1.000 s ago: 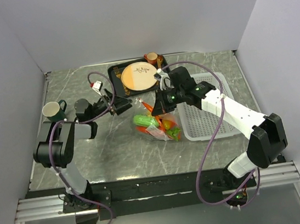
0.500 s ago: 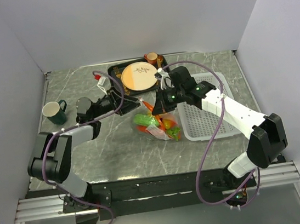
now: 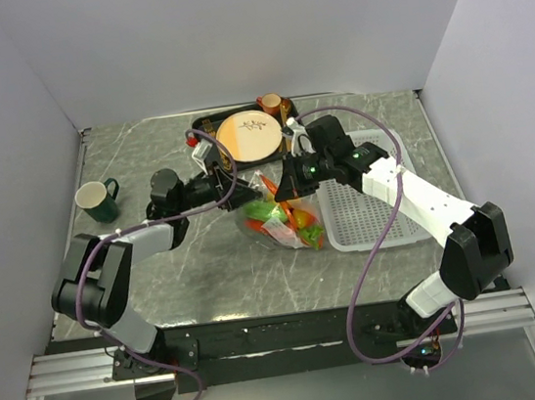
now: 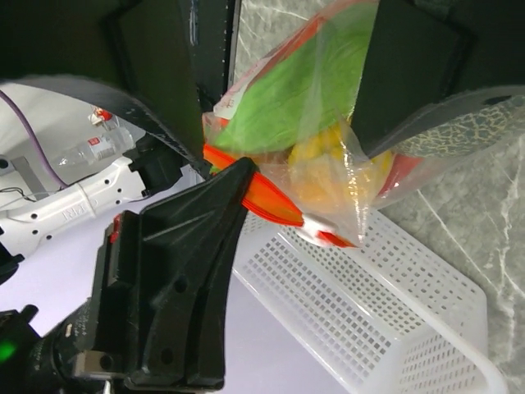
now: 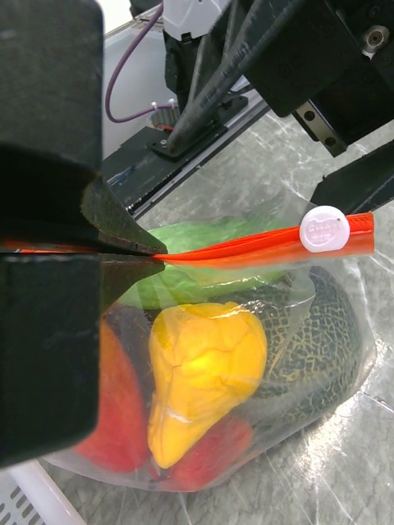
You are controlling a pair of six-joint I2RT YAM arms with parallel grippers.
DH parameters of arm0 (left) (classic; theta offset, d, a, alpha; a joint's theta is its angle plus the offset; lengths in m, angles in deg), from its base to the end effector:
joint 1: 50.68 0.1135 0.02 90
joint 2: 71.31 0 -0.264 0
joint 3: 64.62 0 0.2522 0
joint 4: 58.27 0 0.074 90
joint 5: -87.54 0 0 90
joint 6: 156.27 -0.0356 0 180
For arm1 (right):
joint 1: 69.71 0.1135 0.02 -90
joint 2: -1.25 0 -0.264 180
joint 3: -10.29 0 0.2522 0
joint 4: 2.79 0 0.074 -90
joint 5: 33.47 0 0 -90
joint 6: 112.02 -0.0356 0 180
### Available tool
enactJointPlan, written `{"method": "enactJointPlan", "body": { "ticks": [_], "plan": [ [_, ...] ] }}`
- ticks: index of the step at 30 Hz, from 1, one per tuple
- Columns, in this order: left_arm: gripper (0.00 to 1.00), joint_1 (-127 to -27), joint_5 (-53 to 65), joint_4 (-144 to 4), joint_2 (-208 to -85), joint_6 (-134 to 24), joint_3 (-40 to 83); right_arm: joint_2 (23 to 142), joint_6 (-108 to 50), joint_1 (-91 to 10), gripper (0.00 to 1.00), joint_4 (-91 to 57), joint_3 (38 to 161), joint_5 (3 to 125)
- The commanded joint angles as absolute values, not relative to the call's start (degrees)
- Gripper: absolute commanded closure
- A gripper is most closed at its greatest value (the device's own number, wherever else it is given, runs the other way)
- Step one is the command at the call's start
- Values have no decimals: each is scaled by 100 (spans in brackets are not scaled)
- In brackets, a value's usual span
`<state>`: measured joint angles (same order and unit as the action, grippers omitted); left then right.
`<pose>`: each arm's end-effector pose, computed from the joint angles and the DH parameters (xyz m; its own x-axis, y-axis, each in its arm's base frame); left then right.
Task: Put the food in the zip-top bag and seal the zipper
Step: Zip the zipper food storage bag at the center of the board.
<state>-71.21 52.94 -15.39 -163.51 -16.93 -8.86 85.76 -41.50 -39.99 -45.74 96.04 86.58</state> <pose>0.2956 -0.1420 0.2381 -0.6637 -0.2114 -0.7175 0.7085 0.1297 -0.6936 0.2735 0.1767 0.3120 -0.7961 -0.1221 -0.5927 -0.5179 0.6440 0.5631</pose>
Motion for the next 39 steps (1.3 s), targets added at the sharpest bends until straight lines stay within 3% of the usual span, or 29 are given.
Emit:
{"method": "enactJointPlan", "body": {
  "ticks": [1,5,7,8,11,19,23,30,36,39],
  "plan": [
    [29,-7142,5212,-1472,-16456,-1846,-595,8536,-4144,-4044,100,-4459,9815,8721],
    [41,-7142,5055,-1516,-16430,-1864,-586,8501,-4170,-4044,100,-4432,9736,8721],
    [36,-7142,4984,-1586,-16421,-1916,-586,8492,-4179,-4044,100,-4406,9709,8747],
    [24,-7142,4923,-1674,-16412,-1968,-586,8475,-4188,-4044,100,-4415,9692,8747],
    [15,-7124,4738,-1833,-16386,-2188,-577,8413,-4179,-4035,100,-4397,9674,8809],
    [14,-7124,5185,-534,-17027,-1364,-446,8431,-4065,-4062,100,-4538,9744,8905],
    [27,-7124,5397,276,-17326,-818,-445,8422,-4109,-4105,100,-4512,9727,8888],
    [38,-7133,5336,4,-17072,-1037,-665,8492,-4144,-4202,100,-4485,9718,8896],
    [67,-7142,5362,-13,-17150,-932,-516,8562,-4153,-4211,100,-4520,9727,8835],
    [78,-7142,5327,-145,-17151,-932,-419,8563,-4188,-4202,93,-4494,9692,8756]
  ]
}}
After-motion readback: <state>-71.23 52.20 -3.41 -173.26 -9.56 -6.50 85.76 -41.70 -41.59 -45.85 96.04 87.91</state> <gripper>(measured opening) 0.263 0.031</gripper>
